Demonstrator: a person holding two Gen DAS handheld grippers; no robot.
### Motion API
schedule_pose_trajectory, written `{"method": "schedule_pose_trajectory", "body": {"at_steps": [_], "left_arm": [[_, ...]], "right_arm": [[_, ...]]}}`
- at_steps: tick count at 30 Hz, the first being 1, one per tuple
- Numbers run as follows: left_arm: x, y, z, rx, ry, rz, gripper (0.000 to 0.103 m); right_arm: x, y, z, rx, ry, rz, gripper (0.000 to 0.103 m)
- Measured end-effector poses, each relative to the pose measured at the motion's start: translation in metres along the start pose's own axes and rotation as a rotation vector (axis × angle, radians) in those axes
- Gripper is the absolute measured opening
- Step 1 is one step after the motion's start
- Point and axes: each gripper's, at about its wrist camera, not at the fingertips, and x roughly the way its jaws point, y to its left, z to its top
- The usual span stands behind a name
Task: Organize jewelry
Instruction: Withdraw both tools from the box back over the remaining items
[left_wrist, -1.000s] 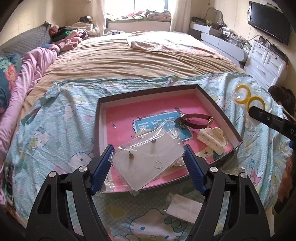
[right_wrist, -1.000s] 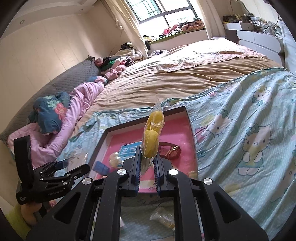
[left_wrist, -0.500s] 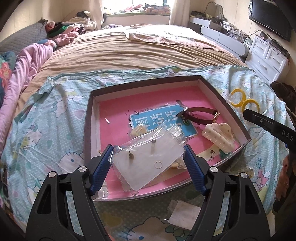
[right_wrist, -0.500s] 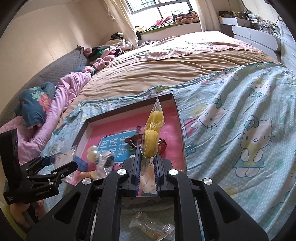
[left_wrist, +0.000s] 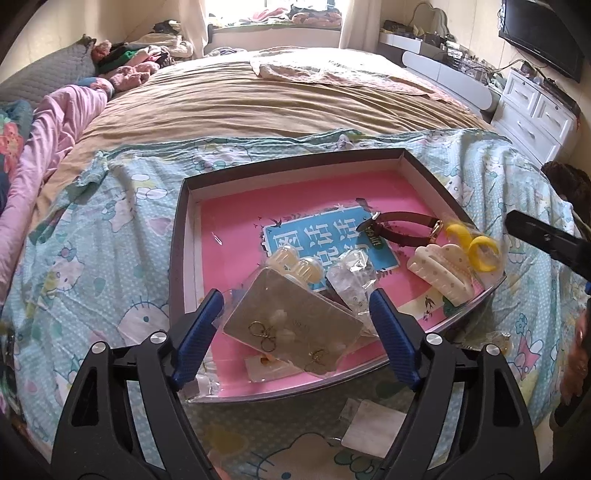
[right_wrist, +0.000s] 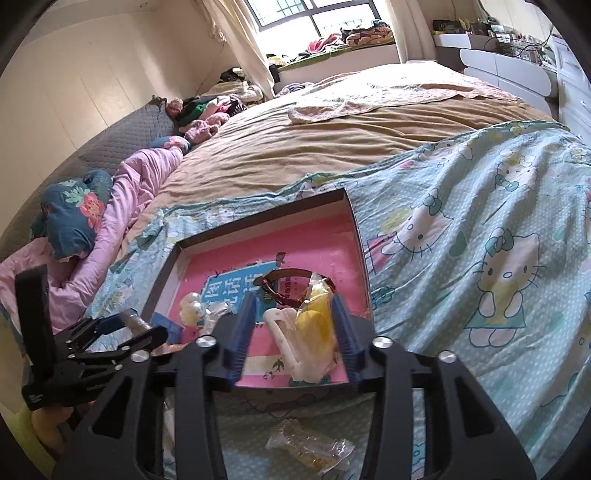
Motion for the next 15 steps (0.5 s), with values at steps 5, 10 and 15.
{"method": "schedule_pose_trajectory", "body": {"at_steps": [5, 10, 15], "left_arm": [[-0.008, 0.000, 0.001, 0.002, -0.012, 0.006, 0.080], [-0.023, -0.002, 0.003, 0.000, -0.039, 0.004, 0.086], [-0.041, -0.004, 0.003, 0.000, -0.070, 0.000, 0.090]], "right_arm": [[-0.016, 0.001, 0.000, 0.004, -0.022, 0.004, 0.061], [-0.032, 0.002, 0.001, 0.005, -0.046, 0.004, 0.071], [-0.048, 0.005, 0.000, -0.002, -0.069, 0.007, 0.077]]}}
